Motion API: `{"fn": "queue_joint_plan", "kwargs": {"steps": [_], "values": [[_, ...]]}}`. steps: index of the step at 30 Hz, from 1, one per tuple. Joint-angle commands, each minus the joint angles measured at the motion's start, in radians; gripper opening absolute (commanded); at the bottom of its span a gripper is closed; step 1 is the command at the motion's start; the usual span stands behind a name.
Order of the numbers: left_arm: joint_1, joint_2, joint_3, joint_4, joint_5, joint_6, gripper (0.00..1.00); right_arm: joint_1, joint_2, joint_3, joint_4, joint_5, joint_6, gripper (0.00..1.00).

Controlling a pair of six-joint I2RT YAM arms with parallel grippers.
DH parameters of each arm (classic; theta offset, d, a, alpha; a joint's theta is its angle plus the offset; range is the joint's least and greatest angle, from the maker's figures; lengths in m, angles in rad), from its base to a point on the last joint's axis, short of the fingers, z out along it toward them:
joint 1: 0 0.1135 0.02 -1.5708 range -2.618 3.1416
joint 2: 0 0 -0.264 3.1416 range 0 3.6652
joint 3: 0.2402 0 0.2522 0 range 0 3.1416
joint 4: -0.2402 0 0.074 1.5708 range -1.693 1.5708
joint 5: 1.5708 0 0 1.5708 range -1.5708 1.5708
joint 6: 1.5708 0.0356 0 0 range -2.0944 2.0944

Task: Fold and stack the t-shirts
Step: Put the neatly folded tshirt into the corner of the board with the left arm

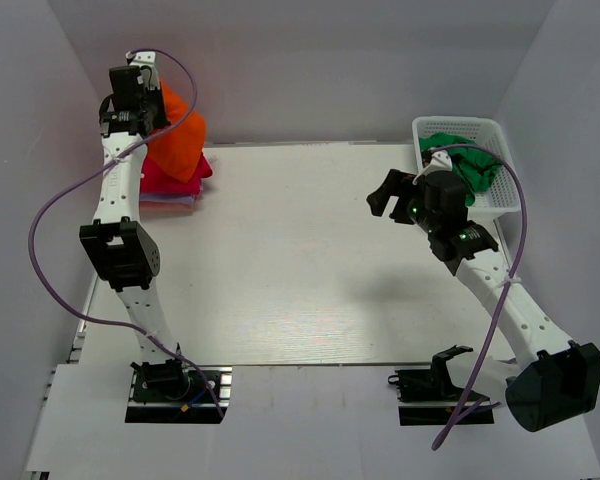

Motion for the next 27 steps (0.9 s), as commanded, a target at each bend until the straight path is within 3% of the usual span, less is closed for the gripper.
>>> {"fn": "queue_joint_plan", "kwargs": {"steps": [1, 8, 16, 22, 23, 25, 27], "values": [[0.008, -0.073, -0.028, 0.050, -0.039, -0.021, 0.00, -0.003, 0.007, 0.033, 0.036, -0.008, -0.002, 0.91], [0.039, -0.053, -0.111, 0.093, -0.189, 0.006, 0.00, -0.004, 0.059, 0.056, 0.042, -0.034, 0.021, 0.91], [0.097, -0.024, -0.112, 0.093, -0.212, 0.007, 0.03, 0.000, 0.114, 0.097, 0.036, -0.080, 0.019, 0.91], [0.115, 0.007, -0.112, 0.084, -0.212, 0.007, 0.46, -0.001, 0.133, 0.111, 0.032, -0.074, 0.019, 0.91], [0.115, 0.007, -0.123, 0.084, -0.212, 0.007, 0.74, -0.001, 0.140, 0.111, 0.032, -0.079, 0.015, 0.91], [0.115, 0.016, -0.123, 0.084, -0.230, 0.007, 1.00, -0.001, 0.151, 0.122, 0.023, -0.090, 0.016, 0.91], [0.115, 0.016, -0.111, 0.084, -0.267, 0.007, 1.00, -0.003, 0.171, 0.132, 0.014, -0.107, 0.016, 0.91]]}}
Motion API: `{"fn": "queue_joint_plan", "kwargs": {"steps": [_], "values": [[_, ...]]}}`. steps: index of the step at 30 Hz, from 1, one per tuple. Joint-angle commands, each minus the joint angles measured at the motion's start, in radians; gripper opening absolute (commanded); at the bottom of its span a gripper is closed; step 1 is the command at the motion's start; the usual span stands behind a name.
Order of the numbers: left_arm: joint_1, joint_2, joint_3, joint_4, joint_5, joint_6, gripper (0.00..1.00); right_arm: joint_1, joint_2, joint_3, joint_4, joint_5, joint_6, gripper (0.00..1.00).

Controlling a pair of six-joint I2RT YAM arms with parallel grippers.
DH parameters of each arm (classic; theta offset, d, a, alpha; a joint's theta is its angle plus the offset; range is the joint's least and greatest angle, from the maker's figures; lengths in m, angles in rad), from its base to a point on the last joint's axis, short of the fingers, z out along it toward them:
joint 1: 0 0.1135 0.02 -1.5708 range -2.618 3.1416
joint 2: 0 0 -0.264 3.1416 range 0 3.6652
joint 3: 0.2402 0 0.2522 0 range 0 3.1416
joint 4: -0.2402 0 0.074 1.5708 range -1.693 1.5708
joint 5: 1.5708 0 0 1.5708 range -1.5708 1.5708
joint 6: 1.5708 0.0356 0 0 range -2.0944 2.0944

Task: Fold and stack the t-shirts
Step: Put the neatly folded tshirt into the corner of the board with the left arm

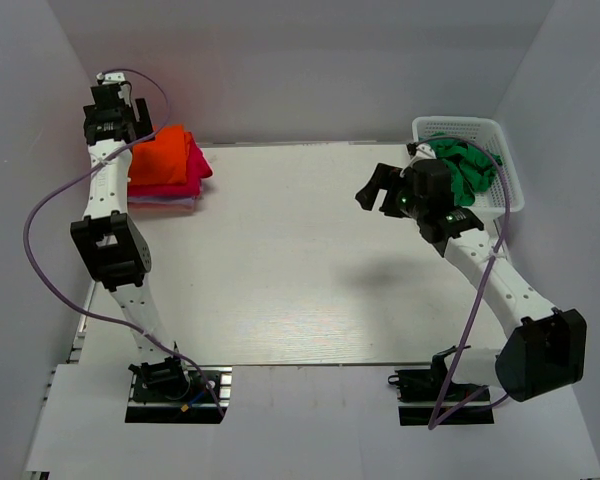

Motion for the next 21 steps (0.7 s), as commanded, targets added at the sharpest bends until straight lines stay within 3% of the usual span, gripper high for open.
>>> {"fn": "queue_joint_plan", "kwargs": {"steps": [1, 9, 17, 21], "values": [[0.001, -0.011, 0.012, 0.014, -0.061, 0.001, 1.00, -0.001, 0.024, 0.056, 0.015, -0.039, -0.003, 0.91], [-0.011, -0.083, 0.021, 0.014, -0.051, -0.029, 1.00, -0.002, 0.013, 0.042, 0.029, -0.073, 0.000, 0.91], [-0.032, -0.182, 0.061, -0.103, 0.273, -0.233, 1.00, -0.004, -0.048, 0.013, -0.015, -0.075, -0.009, 0.91], [-0.083, -0.303, -0.127, -0.071, 0.342, -0.358, 1.00, -0.001, -0.100, -0.056, -0.052, -0.041, 0.004, 0.91]]}}
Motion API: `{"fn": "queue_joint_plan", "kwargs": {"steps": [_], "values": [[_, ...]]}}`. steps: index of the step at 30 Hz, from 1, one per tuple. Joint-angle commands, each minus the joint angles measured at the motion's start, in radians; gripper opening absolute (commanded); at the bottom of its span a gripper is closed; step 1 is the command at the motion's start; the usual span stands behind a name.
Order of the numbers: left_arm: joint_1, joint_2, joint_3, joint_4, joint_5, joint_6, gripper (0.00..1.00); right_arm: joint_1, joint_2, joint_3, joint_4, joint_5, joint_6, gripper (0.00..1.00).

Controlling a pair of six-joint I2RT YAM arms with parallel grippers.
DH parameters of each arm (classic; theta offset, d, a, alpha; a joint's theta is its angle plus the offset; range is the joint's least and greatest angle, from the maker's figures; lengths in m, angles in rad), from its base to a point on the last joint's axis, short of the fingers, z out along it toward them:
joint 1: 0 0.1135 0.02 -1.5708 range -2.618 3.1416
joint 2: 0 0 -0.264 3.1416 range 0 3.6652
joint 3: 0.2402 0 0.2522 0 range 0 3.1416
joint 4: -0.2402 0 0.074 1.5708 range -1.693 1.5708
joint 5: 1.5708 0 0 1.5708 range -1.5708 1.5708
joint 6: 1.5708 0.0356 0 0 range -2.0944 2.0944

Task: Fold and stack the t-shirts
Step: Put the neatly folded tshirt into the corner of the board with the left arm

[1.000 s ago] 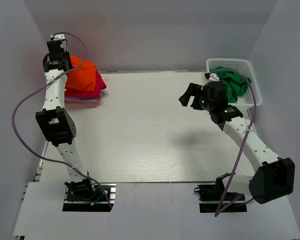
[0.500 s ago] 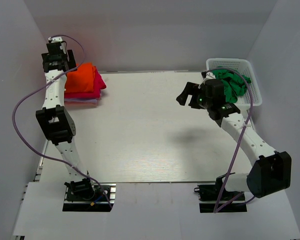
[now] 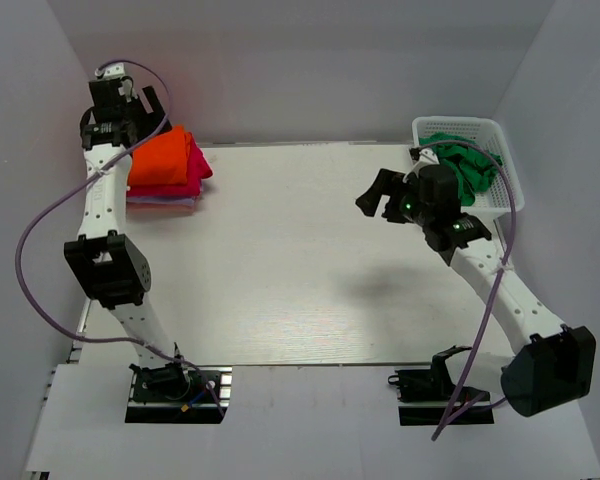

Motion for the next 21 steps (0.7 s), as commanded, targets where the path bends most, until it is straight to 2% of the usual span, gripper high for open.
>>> {"fn": "queue_joint_plan", "kwargs": {"steps": [1, 8, 10, 12, 16, 21], "values": [[-0.069, -0.187, -0.126, 0.008, 0.121, -0.147, 1.00, -0.004, -0.090, -0.083, -0.026, 0.026, 0.015, 0.91], [-0.350, -0.432, -0.666, 0.118, 0.158, -0.278, 1.00, -0.002, -0.206, -0.213, -0.067, -0.005, 0.022, 0.91], [-0.437, -0.520, -0.799, 0.108, 0.118, -0.300, 1.00, -0.002, -0.241, -0.268, -0.076, -0.005, 0.035, 0.91], [-0.496, -0.583, -0.867, 0.088, 0.086, -0.310, 1.00, -0.002, -0.292, -0.316, -0.070, -0.002, 0.059, 0.91], [-0.528, -0.786, -0.988, 0.066, 0.014, -0.321, 1.00, -0.004, -0.374, -0.417, -0.033, -0.002, 0.088, 0.91], [-0.546, -0.862, -1.009, 0.002, -0.058, -0.321, 1.00, -0.002, -0.443, -0.461, 0.033, -0.017, 0.078, 0.91]]}}
